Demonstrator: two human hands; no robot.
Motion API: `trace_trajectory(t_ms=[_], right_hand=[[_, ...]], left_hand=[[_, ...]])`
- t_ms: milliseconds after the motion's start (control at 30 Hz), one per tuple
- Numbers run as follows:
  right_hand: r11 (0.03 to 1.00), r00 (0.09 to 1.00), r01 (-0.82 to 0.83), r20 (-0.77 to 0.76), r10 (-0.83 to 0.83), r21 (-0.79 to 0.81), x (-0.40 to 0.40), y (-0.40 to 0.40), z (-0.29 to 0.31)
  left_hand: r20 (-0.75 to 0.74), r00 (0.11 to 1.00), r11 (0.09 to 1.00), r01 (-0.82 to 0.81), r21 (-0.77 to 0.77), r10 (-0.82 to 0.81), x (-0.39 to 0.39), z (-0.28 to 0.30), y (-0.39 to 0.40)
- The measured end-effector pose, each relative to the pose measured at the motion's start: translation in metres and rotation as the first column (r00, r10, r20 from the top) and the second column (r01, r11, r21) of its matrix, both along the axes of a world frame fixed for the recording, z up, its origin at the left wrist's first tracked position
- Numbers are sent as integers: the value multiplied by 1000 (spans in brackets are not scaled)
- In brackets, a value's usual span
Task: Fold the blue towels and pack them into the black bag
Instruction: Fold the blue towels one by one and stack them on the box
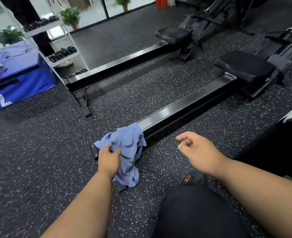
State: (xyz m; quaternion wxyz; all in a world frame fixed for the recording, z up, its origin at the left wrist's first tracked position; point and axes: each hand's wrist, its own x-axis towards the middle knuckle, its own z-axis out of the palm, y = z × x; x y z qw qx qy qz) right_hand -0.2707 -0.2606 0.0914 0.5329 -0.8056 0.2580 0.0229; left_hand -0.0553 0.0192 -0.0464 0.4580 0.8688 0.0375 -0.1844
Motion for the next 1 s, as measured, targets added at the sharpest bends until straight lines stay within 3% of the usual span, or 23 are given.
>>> trace_trajectory(t_ms=[167, 267, 433, 500, 667, 833, 1000], right_hand=[[994, 992, 89, 84, -94, 61, -17, 13, 29], [991, 982, 130, 132, -134, 37, -35, 18, 51], [972, 953, 228, 191, -235, 57, -79, 18, 88], [960, 936, 274, 212, -281, 64, -101, 17, 104], [929, 912, 354, 181, -368, 107, -168, 16, 136], [889, 851, 331, 308, -426, 317, -243, 13, 156], [862, 736, 384, 454, -502, 331, -310, 4, 183]], left_hand=[[164, 982, 993, 102, -60, -91, 12, 67, -2], [282, 953, 978, 154, -141, -109, -30, 165, -24], [327, 926, 901, 295, -318, -188, -92, 269, -40], [322, 920, 831, 352, -430, -224, -123, 305, -47], [319, 886, 552, 461, -695, -337, -204, 383, -73], [371, 771, 313, 575, -756, -518, -280, 425, -100], [394, 646, 158, 626, -764, -654, -353, 427, -133]])
